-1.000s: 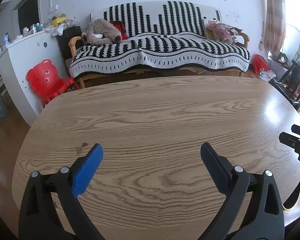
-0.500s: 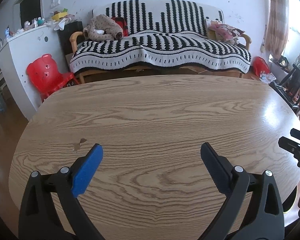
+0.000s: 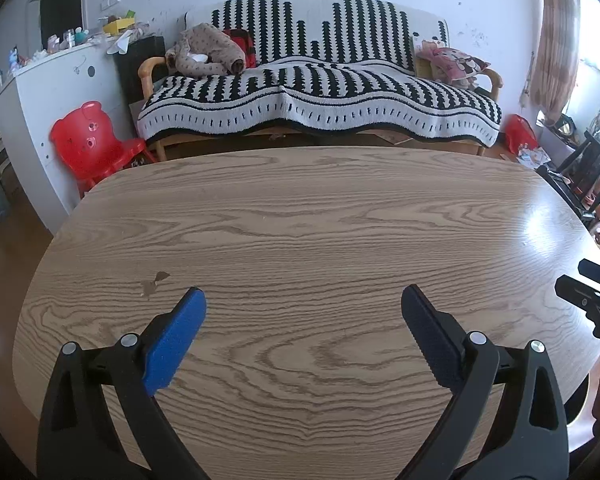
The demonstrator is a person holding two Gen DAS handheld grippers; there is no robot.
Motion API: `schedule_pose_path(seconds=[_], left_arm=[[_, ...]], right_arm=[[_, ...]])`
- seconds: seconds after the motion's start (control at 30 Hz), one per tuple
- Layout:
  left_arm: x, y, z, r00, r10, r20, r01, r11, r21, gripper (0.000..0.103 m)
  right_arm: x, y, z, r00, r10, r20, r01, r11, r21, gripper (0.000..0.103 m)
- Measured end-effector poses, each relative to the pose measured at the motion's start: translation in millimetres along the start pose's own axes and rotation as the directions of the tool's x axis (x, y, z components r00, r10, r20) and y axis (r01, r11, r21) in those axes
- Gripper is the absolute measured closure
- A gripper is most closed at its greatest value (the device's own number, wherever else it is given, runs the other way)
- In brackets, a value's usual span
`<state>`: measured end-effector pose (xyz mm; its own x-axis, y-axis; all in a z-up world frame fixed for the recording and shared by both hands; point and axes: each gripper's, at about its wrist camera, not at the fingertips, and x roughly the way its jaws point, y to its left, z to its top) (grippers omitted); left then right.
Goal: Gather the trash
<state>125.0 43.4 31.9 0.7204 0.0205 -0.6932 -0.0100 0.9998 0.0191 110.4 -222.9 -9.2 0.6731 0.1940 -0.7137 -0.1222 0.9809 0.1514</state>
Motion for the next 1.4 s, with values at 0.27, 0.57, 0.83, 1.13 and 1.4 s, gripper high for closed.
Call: schedule_pose_path(seconds=[0.27,0.57,0.83,1.13,1.4], left_arm=[[-0.4,-0.4,-0.5,1.000,-0.001,-0.002,0.001,1.000,-0.002,0.008],[0.8,-0.7,-3.3,1.000,-0.001,-0.003,0.001,1.000,0.001,0.008],[0.9,-0.6,-2.3,1.000,-0.001,-0.004,0.001,1.000,0.000,0.008],[2.9,0.4,-5.9,1.000,-0.001,-0.009,0.001,1.000,-0.002,0.008],[7.4,-0.1,-9.7,0.999,-0.022,-0.031,0.021,1.000,-0.010,0.007]], right_arm=[[-0.2,-0.2,0.0,1.000,0.000,0.000,0.000,1.000,0.000,0.008],[-0.2,-0.3,0.1,1.000,0.000,0.000,0.000,1.000,0.000,0.008],[-0.4,0.0,0.0,1.000,0.000,0.000,0.000,1.000,-0.001,0.008],[-0.2,0.4,0.1,1.000,0.000,0.000,0.000,1.000,-0.001,0.008],[-0.4,0.6,0.1,1.000,0.000,-0.001,0.000,1.000,0.000,0.008]])
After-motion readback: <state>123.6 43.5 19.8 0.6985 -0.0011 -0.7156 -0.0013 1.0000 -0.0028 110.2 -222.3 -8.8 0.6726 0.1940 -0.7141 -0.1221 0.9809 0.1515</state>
